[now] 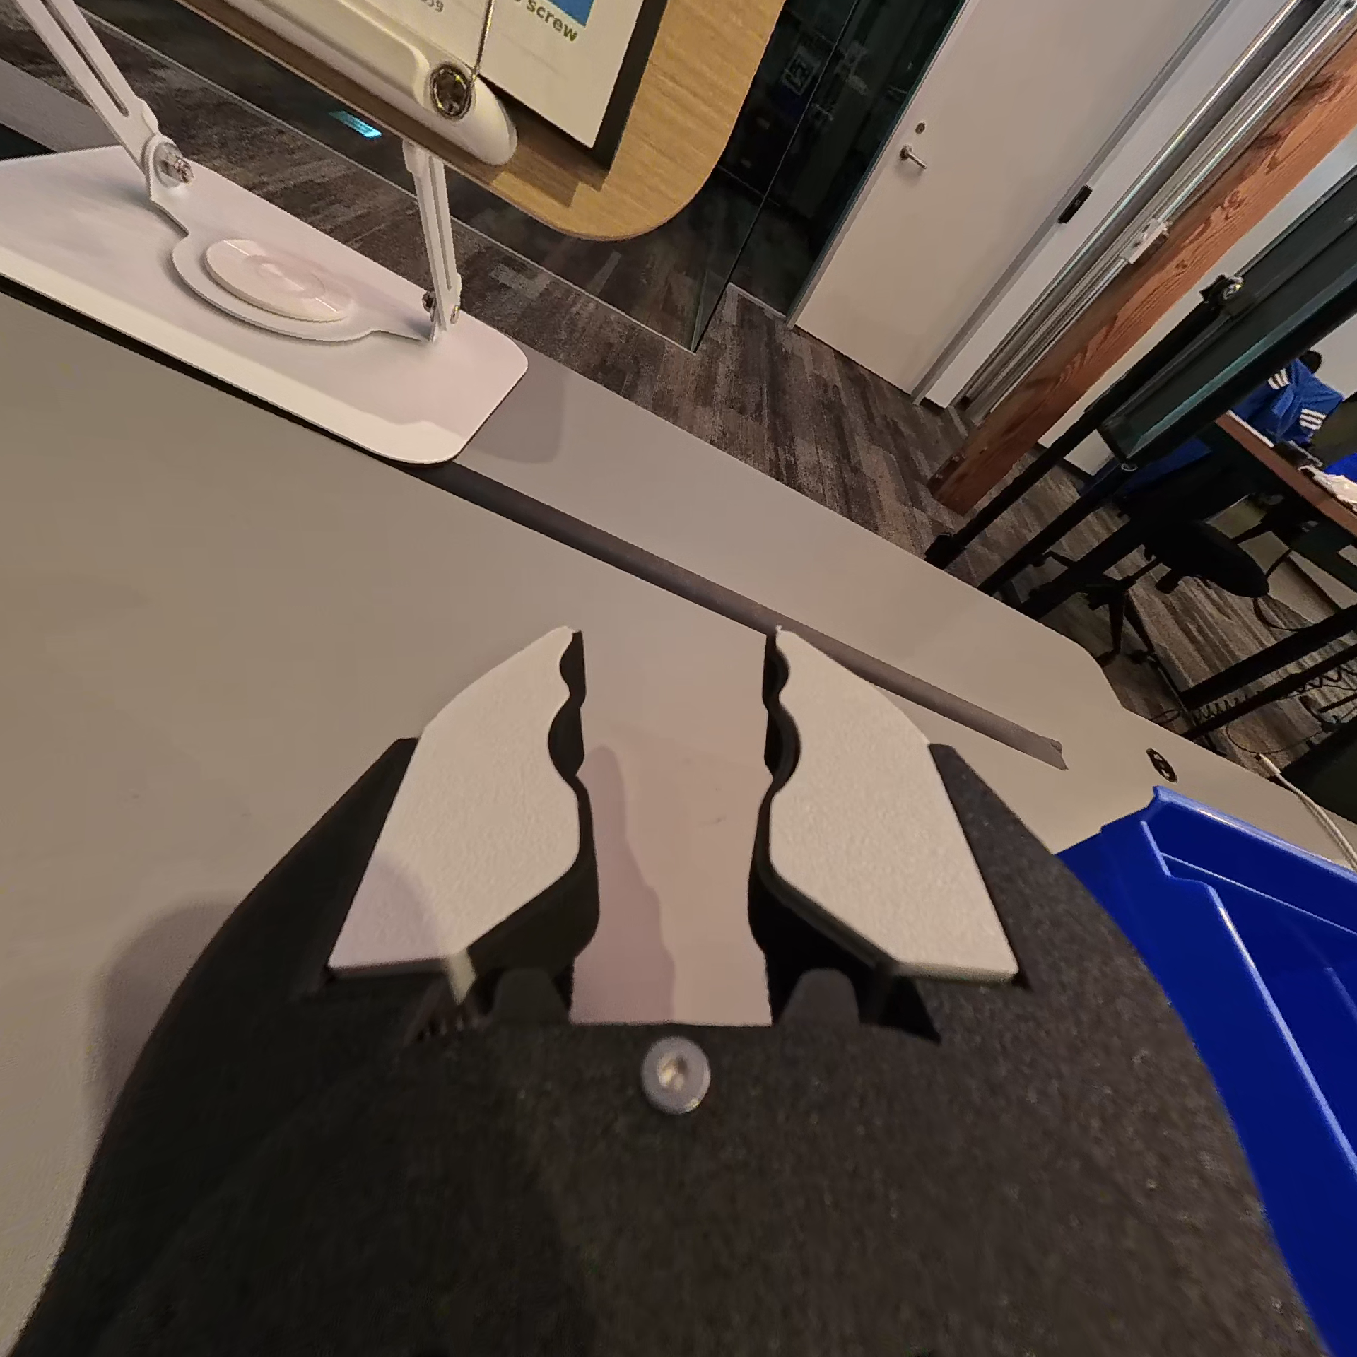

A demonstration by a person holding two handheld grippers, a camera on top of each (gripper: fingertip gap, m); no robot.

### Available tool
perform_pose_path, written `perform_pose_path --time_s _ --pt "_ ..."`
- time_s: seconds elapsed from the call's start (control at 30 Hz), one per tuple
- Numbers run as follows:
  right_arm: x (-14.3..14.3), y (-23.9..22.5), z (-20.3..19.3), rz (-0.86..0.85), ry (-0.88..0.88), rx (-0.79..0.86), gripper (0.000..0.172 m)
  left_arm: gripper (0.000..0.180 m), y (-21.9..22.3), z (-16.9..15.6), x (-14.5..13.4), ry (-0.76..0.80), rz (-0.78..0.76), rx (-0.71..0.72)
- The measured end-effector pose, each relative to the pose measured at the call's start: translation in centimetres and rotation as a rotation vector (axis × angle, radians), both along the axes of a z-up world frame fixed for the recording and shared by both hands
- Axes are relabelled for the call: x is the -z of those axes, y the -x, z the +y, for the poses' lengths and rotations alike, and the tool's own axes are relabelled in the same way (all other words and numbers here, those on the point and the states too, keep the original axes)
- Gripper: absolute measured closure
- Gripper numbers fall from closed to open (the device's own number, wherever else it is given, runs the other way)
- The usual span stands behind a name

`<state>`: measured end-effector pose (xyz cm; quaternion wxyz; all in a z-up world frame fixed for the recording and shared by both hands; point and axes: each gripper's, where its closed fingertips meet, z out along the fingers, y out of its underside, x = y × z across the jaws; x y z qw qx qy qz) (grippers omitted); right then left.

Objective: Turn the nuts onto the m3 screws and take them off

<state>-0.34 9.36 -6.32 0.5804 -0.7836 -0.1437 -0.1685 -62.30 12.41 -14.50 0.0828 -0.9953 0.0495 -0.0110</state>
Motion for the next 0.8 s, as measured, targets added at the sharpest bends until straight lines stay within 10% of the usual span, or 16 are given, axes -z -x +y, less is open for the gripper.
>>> perform_pose_path --time_s 0.2,0.47,0.8 --pt "0.1 0.2 0.1 0.006 0.003 -0.011 0.126 0.177 0.7 1.3 -3.9 -0.175 -0.006 0.017" --pt "-0.8 2.7 0.1 0.035 -0.023 -0.125 0.127 0.178 -7.1 -0.9 -16.2 -0.635 -0.081 0.318" --pt "-6.7 16.9 -6.3 0.517 -0.123 -0.946 0.138 0.178 -29.9 -10.9 -17.3 -0.962 -0.342 0.752"
